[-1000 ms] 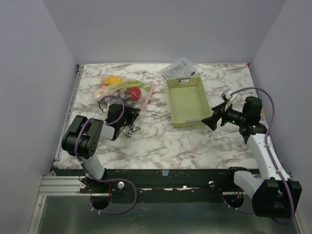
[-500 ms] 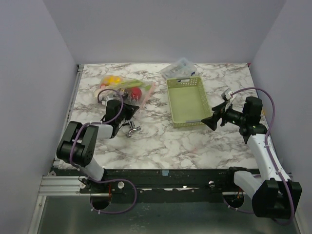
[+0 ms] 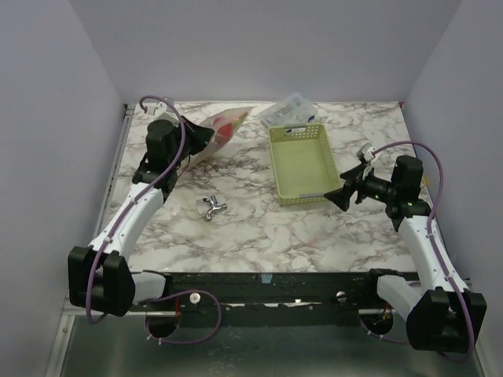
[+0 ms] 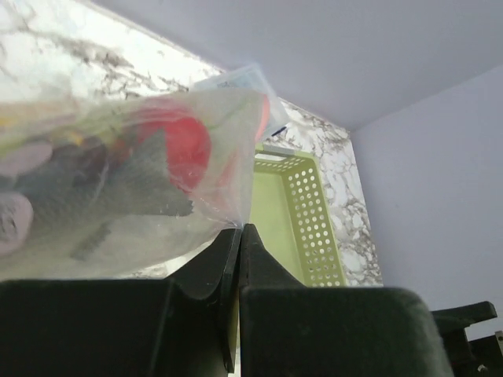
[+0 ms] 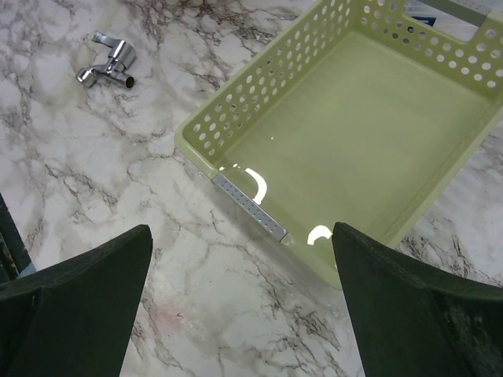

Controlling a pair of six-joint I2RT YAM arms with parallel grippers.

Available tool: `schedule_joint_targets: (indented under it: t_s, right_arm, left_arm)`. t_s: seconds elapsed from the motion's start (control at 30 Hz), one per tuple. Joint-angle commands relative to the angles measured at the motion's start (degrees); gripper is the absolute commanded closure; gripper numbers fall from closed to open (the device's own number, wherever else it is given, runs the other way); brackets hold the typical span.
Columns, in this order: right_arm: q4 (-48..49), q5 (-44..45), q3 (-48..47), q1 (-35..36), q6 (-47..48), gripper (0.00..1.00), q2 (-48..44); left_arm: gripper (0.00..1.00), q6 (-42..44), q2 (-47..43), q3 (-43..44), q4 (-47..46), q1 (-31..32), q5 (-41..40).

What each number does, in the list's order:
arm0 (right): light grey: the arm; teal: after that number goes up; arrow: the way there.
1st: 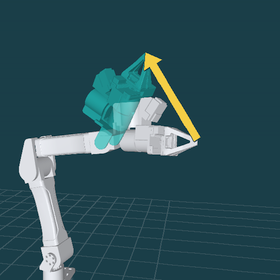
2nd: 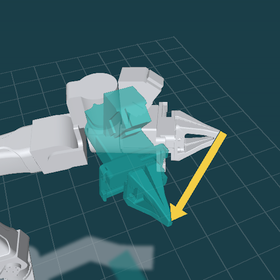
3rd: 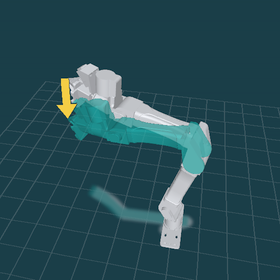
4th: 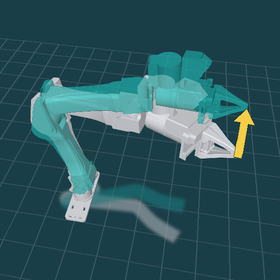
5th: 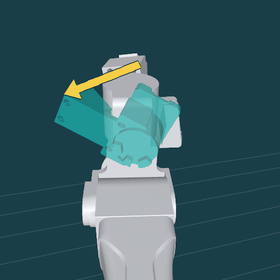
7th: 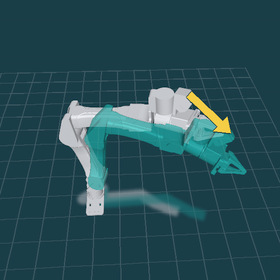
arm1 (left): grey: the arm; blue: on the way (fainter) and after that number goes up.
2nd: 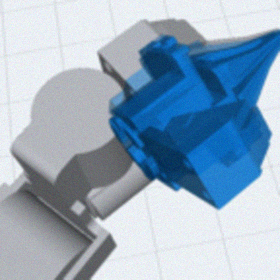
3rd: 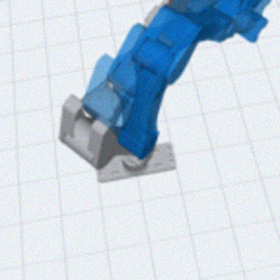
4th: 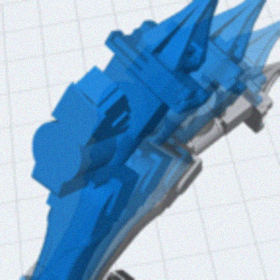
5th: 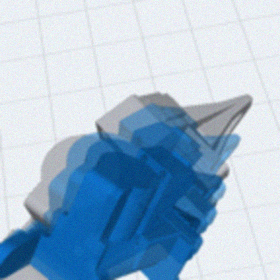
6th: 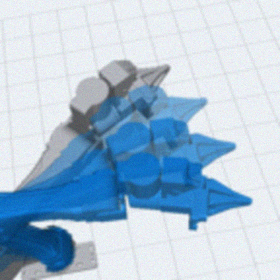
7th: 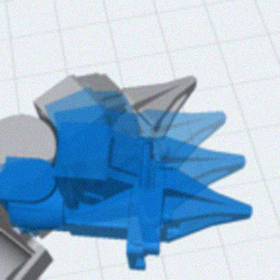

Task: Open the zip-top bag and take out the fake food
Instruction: Pick up the zipper food storage bag at the center of the board, then adjust the zipper food storage bag at the center of the board.

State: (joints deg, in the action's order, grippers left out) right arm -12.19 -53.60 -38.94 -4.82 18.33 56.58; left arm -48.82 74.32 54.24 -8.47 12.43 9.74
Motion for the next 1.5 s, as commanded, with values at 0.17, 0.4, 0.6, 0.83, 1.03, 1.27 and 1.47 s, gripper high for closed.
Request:
schedule_joint_targets:
  t_s: [0.17, 0.4, 0.6, 0.83, 1.03, 1.27, 1.47]
  right_arm:
    - [-6.7, -11.7, -0.1, 0.2, 8.9, 0.0, 0.2]
    - [-22.7, -23.0, -3.7, 0.3, 28.7, 0.0, 3.1]
    - [-47.9, -25.2, -18.5, 1.1, 54.6, 0.0, 9.1]
    - [-52.7, -21.6, -36.8, 9.9, 56.0, 0.0, 16.3]
    - [-40.8, -13.7, -48.4, 22.1, 42.3, 0.0, 21.6]
    - [-37.2, -13.6, -59.2, 30.4, 35.5, 0.0, 27.7]
    - [-35.7, -8.7, -58.4, 35.9, 35.0, 0.09, 29.1]
  left_arm:
    - [1.0, 9.0, -11.1, 7.1, 14.5, -0.4, 0.4]
    - [1.0, 6.8, -20.8, 6.9, 18.6, -0.3, 4.6]
    - [1.0, 1.9, -26.5, 5.6, 21.5, 0.1, 12.3]
    - [1.0, -7.9, -32.7, 3.4, 22.8, 2.1, 16.5]
    - [1.0, -20.5, -37.5, 0.3, 22.8, 4.3, 17.3]
    - [1.0, -28.0, -38.3, -1.5, 20.9, 6.7, 21.1]
    - [1.0, -29.7, -37.3, -2.3, 19.9, 11.3, 20.5]
